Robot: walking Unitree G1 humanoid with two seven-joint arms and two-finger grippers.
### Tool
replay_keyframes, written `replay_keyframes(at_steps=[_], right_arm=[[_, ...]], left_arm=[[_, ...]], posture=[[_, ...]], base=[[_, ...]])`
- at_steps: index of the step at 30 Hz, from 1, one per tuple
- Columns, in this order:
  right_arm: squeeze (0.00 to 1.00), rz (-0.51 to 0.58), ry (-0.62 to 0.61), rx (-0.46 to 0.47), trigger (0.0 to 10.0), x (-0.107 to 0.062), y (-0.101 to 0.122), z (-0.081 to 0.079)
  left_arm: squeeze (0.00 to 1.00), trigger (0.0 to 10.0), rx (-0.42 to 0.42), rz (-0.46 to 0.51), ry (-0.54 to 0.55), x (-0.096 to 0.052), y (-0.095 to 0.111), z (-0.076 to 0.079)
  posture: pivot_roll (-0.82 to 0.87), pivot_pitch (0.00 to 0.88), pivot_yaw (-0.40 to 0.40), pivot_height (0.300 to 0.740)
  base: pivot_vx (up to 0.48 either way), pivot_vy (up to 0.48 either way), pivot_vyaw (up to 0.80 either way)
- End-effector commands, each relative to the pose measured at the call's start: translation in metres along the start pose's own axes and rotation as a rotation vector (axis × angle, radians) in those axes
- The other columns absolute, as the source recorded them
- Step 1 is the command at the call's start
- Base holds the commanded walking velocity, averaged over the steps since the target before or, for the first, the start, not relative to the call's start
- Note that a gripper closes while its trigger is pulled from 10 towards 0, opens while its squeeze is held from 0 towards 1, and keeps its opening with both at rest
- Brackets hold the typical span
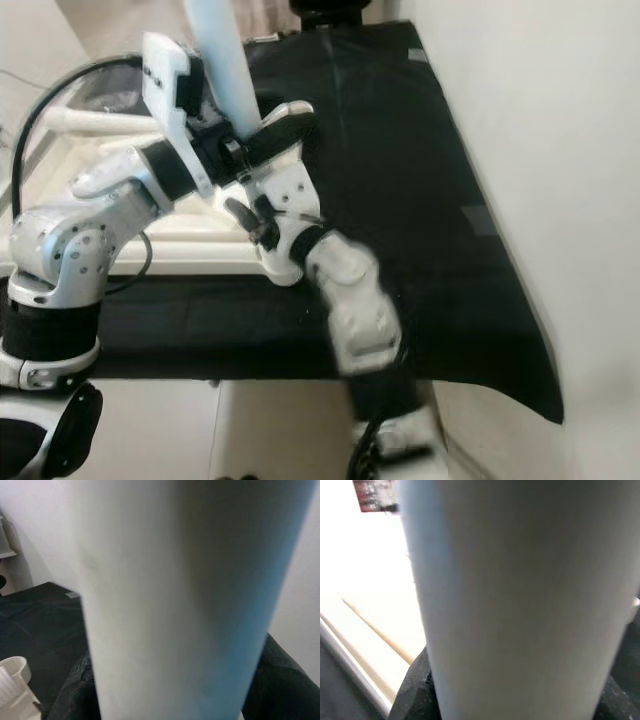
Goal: Building children table
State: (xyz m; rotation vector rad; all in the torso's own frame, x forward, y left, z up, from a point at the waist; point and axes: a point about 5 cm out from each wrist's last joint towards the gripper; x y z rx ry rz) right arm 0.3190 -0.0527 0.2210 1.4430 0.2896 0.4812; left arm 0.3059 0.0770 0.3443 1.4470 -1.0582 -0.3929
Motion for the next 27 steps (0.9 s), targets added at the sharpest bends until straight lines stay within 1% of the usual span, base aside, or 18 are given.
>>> replay_keyframes(at_steps=[1,2,4,6,7,8,11,14,15,16,18,19,20,22,23,24,26,27], right_arm=[[0.00,-0.344,-0.032,0.094,0.0,-0.013,-0.068,-0.003],[0.00,-0.325,-0.024,0.100,0.0,-0.007,-0.063,-0.005],[0.00,-0.268,-0.022,0.078,0.0,0.010,-0.045,0.002],[0.00,-0.242,-0.032,0.073,0.0,0.019,-0.035,0.010],[0.00,-0.242,-0.032,0.073,0.0,0.019,-0.035,0.010],[0.00,-0.230,-0.044,0.065,0.0,0.021,-0.032,0.015],[0.00,-0.223,-0.053,0.053,0.0,0.020,-0.030,0.018],[0.00,-0.228,-0.098,0.050,0.0,0.014,-0.027,0.014],[0.00,-0.232,-0.109,0.051,8.8,0.012,-0.025,0.014],[0.00,-0.213,-0.089,0.050,10.0,0.012,-0.020,0.015],[0.00,-0.198,-0.069,0.048,10.0,0.012,-0.016,0.017],[0.00,-0.145,0.050,0.022,10.0,0.019,-0.004,0.024],[0.00,-0.145,0.050,0.022,10.0,0.019,-0.004,0.024],[0.00,-0.111,0.206,0.013,10.0,0.023,0.006,0.028],[0.00,-0.111,0.206,0.013,10.0,0.023,0.006,0.028],[0.88,-0.102,0.258,0.009,10.0,0.024,0.010,0.033],[0.88,-0.103,0.374,0.001,10.0,0.023,0.016,0.038],[1.00,-0.102,0.458,-0.013,10.0,0.024,0.021,0.041]], left_arm=[[0.00,10.0,-0.004,-0.002,-0.018,-0.002,0.000,0.002],[0.00,10.0,-0.006,-0.001,-0.020,-0.001,-0.001,0.003],[0.00,10.0,0.000,0.003,-0.022,0.000,0.000,0.003],[0.00,10.0,0.006,0.010,-0.013,0.000,0.002,0.001],[0.00,10.0,0.006,0.010,-0.013,0.000,0.002,0.001],[0.00,0.0,0.001,0.018,-0.015,-0.001,0.003,0.000],[0.00,0.0,0.001,0.019,-0.022,-0.002,0.003,0.002],[0.00,0.0,0.001,0.018,-0.024,-0.003,0.003,0.002],[0.00,0.0,0.002,0.016,-0.027,-0.003,0.002,0.003],[0.00,0.0,0.002,0.015,-0.031,-0.003,0.002,0.003],[0.00,0.0,0.002,0.015,-0.035,-0.002,0.002,0.003],[0.00,0.0,0.001,0.017,-0.046,-0.001,0.002,0.005],[0.00,0.0,0.001,0.017,-0.046,-0.001,0.002,0.005],[0.00,0.0,-0.001,0.018,-0.053,0.001,0.001,0.006],[0.00,0.0,-0.001,0.018,-0.053,0.001,0.001,0.006],[0.00,0.0,0.000,0.016,-0.054,0.001,0.001,0.006],[0.00,0.0,0.001,0.014,-0.057,0.001,0.000,0.006],[0.00,0.0,0.002,0.012,-0.058,0.001,0.000,0.006]], posture=[[0.01,0.267,0.128,0.740],[0.01,0.267,0.127,0.740],[0.01,0.248,0.116,0.740],[0.01,0.244,0.114,0.740],[0.01,0.244,0.114,0.740],[0.01,0.239,0.112,0.740],[0.01,0.237,0.112,0.740],[0.02,0.236,0.112,0.740],[0.02,0.230,0.112,0.740],[0.02,0.226,0.112,0.740],[0.02,0.226,0.112,0.740],[0.01,0.220,0.115,0.740],[0.01,0.220,0.115,0.740],[0.02,0.220,0.115,0.740],[0.02,0.220,0.115,0.740],[0.02,0.217,0.118,0.740],[0.02,0.217,0.118,0.740],[0.02,0.221,0.121,0.740]], base=[[0.000,0.000,0.00],[0.000,0.000,0.00],[0.000,0.000,0.00],[0.000,0.000,0.00],[0.000,0.000,0.00],[0.000,0.000,0.00],[0.000,0.000,0.00],[0.000,0.000,0.00],[0.000,0.000,0.00],[0.000,0.000,0.00],[0.000,0.000,0.00],[0.000,0.000,0.00],[0.000,0.000,0.00],[0.000,0.000,0.00],[0.000,0.000,0.00],[0.000,0.000,0.00],[0.000,0.000,0.00],[0.000,0.000,0.00]])
Point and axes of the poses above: a point about 5 cm out from each wrist's last joint towards the gripper, its own x axis pointing out of the wrist towards the gripper, its own y axis along the axis of the wrist's last joint, z = x × y, and after that the axes turned 4 degrees about x, right-handed
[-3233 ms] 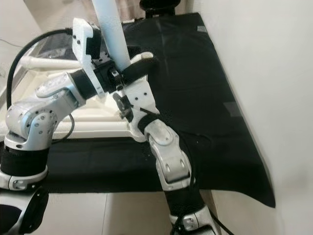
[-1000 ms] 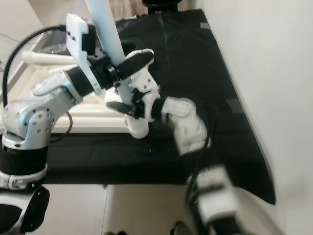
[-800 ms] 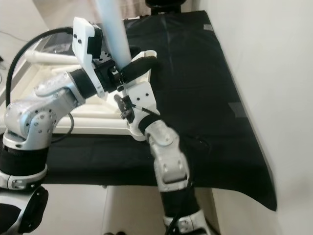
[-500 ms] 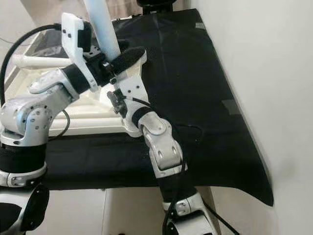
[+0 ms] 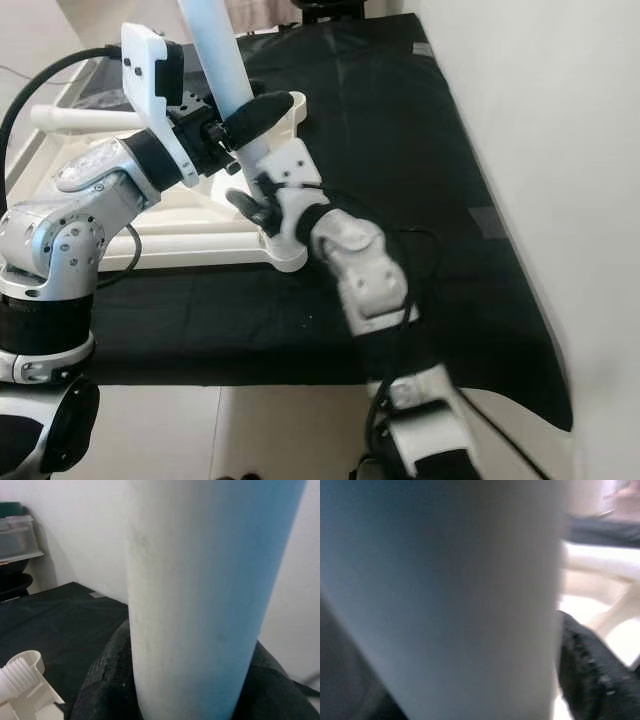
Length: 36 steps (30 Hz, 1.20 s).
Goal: Building children table
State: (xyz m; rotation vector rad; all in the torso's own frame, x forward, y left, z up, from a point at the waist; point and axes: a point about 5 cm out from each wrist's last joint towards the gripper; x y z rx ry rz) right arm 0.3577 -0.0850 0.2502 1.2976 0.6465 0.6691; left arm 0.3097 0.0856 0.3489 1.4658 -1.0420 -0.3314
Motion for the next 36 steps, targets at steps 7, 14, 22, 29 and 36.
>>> replay_keyframes(at_steps=[7,14,22,29,36], right_arm=[[0.41,0.040,0.289,-0.093,10.0,0.006,0.019,0.001],[0.00,0.057,0.543,-0.102,1.1,0.010,0.025,-0.005],[0.00,0.056,0.645,-0.131,0.0,0.014,0.028,-0.008],[0.00,0.060,0.645,-0.143,0.0,0.018,0.025,-0.004],[0.00,0.072,0.599,-0.126,0.0,0.015,0.015,-0.004]], left_arm=[[0.00,0.0,-0.029,-0.006,-0.110,0.003,-0.004,0.018],[0.00,0.0,-0.028,-0.010,-0.109,0.002,-0.003,0.019],[0.00,0.0,-0.022,-0.012,-0.101,0.002,-0.002,0.016],[0.76,0.0,-0.024,-0.016,-0.082,0.002,-0.003,0.015],[1.00,10.0,-0.023,-0.023,-0.053,0.002,-0.004,0.014]], posture=[[0.03,0.225,0.124,0.740],[0.05,0.235,0.124,0.740],[0.05,0.239,0.123,0.740],[0.04,0.244,0.123,0.740],[0.03,0.250,0.119,0.740]], base=[[0.000,0.000,0.00],[0.000,0.000,0.00],[0.000,0.000,0.00],[0.000,0.000,0.00],[0.000,0.000,0.00]])
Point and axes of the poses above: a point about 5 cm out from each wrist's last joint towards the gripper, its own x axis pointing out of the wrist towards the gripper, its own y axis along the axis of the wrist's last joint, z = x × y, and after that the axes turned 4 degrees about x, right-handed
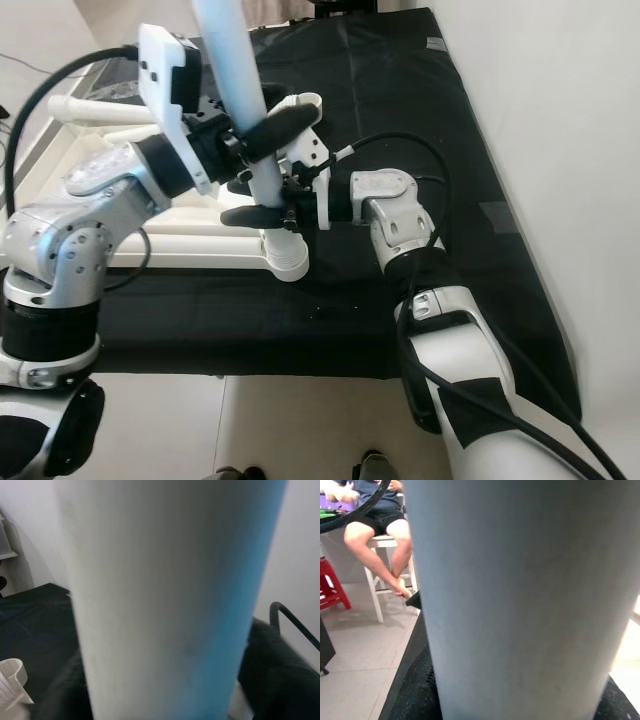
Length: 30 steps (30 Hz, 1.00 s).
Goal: Building children table
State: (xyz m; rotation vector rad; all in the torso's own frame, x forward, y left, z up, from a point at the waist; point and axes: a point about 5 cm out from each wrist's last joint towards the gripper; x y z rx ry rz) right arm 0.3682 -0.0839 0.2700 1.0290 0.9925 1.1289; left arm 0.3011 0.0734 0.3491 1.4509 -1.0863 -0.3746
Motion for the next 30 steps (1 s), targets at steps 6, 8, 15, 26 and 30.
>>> replay_keyframes(at_steps=[6,8,15,26,30], right_arm=[[0.00,-0.225,-0.491,0.252,0.0,0.020,-0.077,-0.039],[0.00,-0.225,-0.491,0.252,0.0,0.020,-0.077,-0.039],[0.00,-0.195,-0.936,0.392,0.0,0.013,-0.092,-0.054],[0.00,-0.165,-0.945,0.349,0.0,0.013,-0.080,-0.045],[0.00,-0.177,-0.969,0.349,10.0,0.013,-0.072,-0.054]], left_arm=[[0.00,10.0,-0.005,-0.042,0.025,-0.003,-0.005,-0.002],[0.00,10.0,-0.005,-0.042,0.025,-0.003,-0.005,-0.002],[0.00,10.0,-0.008,-0.052,0.031,-0.008,-0.006,-0.002],[0.00,0.0,-0.001,-0.032,0.033,-0.004,-0.003,-0.004],[0.00,0.0,-0.004,-0.033,0.021,-0.005,-0.004,-0.002]], posture=[[0.06,0.267,0.049,0.740],[0.06,0.267,0.049,0.740],[0.02,0.256,0.099,0.740],[0.02,0.240,0.101,0.740],[0.02,0.233,0.102,0.740]], base=[[0.000,0.000,0.00],[0.000,0.000,0.00],[0.000,0.000,0.00],[0.000,0.000,0.00],[0.000,0.000,0.00]])
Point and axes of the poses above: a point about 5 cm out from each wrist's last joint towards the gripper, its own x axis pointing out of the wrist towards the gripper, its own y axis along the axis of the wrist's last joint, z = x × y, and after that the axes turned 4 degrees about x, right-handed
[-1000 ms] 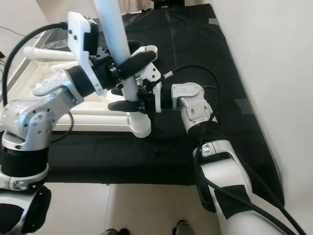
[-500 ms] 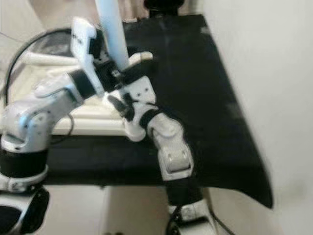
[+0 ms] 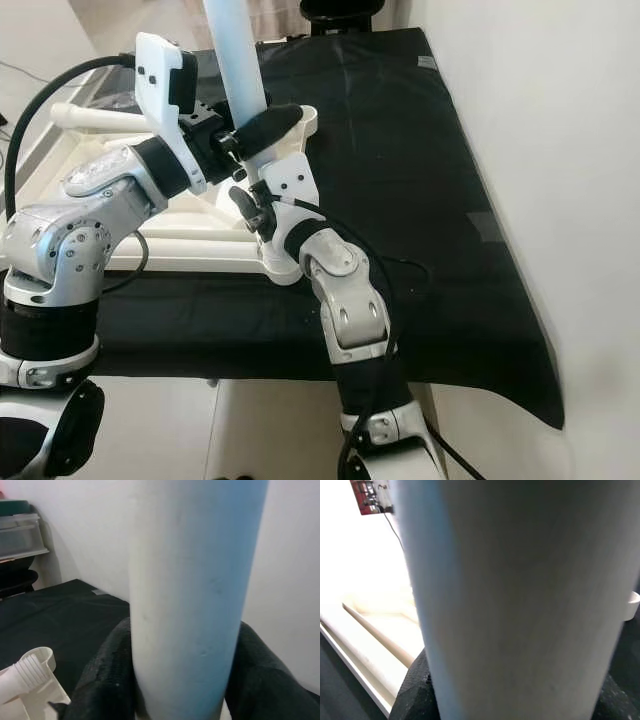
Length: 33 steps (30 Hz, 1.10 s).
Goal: Building children table
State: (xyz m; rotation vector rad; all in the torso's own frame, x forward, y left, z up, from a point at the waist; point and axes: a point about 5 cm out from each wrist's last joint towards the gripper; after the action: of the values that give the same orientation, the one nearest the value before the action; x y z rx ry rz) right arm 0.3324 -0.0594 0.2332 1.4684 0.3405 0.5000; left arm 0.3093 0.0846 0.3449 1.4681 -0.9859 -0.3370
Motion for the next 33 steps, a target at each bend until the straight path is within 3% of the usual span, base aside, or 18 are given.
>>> replay_keyframes(at_steps=[1,4,5,6,8,10,11,12,14,15,20,23,24,27,33], right_arm=[[0.00,-0.239,-0.098,0.094,10.0,-0.011,-0.043,0.007],[0.00,-0.226,-0.090,0.089,10.0,-0.011,-0.039,0.007],[0.60,-0.200,-0.034,0.074,10.0,-0.010,-0.034,0.008],[1.00,-0.176,0.078,0.053,10.0,-0.007,-0.028,0.009],[1.00,-0.127,0.235,0.027,10.0,-0.004,-0.017,0.016],[1.00,-0.127,0.235,0.027,10.0,-0.004,-0.017,0.016],[1.00,-0.099,0.328,-0.010,10.0,-0.003,-0.009,0.021],[0.60,-0.081,0.408,-0.031,10.0,-0.002,-0.003,0.028],[0.60,-0.071,0.459,-0.045,10.0,-0.002,0.001,0.032],[0.00,-0.068,0.521,-0.057,10.0,0.001,0.005,0.037],[0.00,-0.065,0.733,-0.065,10.0,0.010,0.012,0.035],[0.00,-0.065,0.764,-0.067,10.0,0.010,0.013,0.033],[0.00,-0.064,0.811,-0.061,0.0,0.012,0.015,0.031],[0.00,-0.062,0.916,-0.083,0.0,0.017,0.020,0.027],[0.00,-0.061,0.965,-0.119,0.0,0.023,0.024,0.024]], left_arm=[[0.00,0.0,0.005,0.004,-0.070,0.000,0.001,0.010],[0.00,0.0,0.005,0.005,-0.072,0.001,0.001,0.010],[0.00,0.0,0.005,0.005,-0.075,0.001,0.001,0.010],[0.00,0.0,0.006,0.005,-0.078,0.001,0.001,0.011],[0.00,0.0,0.007,0.005,-0.080,0.002,0.001,0.011],[0.00,0.0,0.007,0.005,-0.080,0.002,0.001,0.011],[0.00,0.0,0.007,0.005,-0.082,0.002,0.001,0.011],[0.00,0.0,0.007,0.006,-0.084,0.002,0.001,0.011],[0.00,0.0,0.007,0.007,-0.085,0.002,0.001,0.011],[0.00,0.0,0.007,0.007,-0.087,0.002,0.001,0.012],[0.00,0.0,0.003,0.005,-0.094,0.001,0.002,0.015],[0.00,0.0,0.004,0.005,-0.095,0.001,0.002,0.015],[0.00,0.0,0.004,0.004,-0.095,0.001,0.002,0.016],[0.00,0.0,0.005,0.002,-0.098,0.001,0.003,0.017],[0.00,0.0,0.005,0.000,-0.097,0.001,0.004,0.017]], posture=[[0.02,0.231,0.102,0.740],[0.02,0.231,0.102,0.740],[0.02,0.226,0.102,0.740],[0.02,0.225,0.101,0.740],[0.02,0.218,0.101,0.740],[0.02,0.218,0.101,0.740],[0.03,0.215,0.100,0.740],[0.03,0.216,0.100,0.740],[0.03,0.216,0.100,0.740],[0.04,0.218,0.102,0.740],[0.06,0.225,0.105,0.740],[0.06,0.225,0.105,0.740],[0.07,0.231,0.106,0.740],[0.08,0.238,0.105,0.740],[0.08,0.248,0.104,0.740]], base=[[0.000,0.000,0.00],[0.000,0.000,0.00],[0.000,0.000,0.00],[0.000,0.000,0.00],[0.000,0.000,0.00],[0.000,0.000,0.00],[0.000,0.000,0.00],[0.000,0.000,0.00],[0.000,0.000,0.00],[0.000,0.000,0.00],[0.000,0.000,0.00],[0.000,0.000,0.00],[0.000,0.000,0.00],[0.000,0.000,0.00],[0.000,0.000,0.00]])
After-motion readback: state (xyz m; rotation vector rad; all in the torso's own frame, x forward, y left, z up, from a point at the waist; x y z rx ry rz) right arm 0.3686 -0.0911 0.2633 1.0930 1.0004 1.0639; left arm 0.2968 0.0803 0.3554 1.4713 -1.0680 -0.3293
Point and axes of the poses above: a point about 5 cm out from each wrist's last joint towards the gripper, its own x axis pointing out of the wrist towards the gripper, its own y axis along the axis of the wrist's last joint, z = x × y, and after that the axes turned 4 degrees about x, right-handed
